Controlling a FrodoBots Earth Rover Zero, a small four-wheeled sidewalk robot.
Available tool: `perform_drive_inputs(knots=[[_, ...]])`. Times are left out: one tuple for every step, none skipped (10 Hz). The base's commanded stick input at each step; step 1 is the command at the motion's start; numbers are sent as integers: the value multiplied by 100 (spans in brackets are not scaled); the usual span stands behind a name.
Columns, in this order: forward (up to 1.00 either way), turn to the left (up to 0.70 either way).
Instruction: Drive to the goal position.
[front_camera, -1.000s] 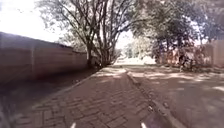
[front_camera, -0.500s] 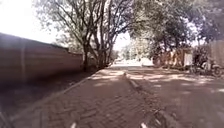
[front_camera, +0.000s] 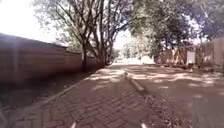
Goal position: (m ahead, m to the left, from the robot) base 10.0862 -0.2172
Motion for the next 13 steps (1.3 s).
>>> perform_drive_inputs(knots=[[70, 0], [70, 0], [70, 0], [70, 0], [70, 0], [70, -33], [70, -32], [70, -14], [70, -5], [70, -1], [70, 0], [70, 0], [70, 0]])
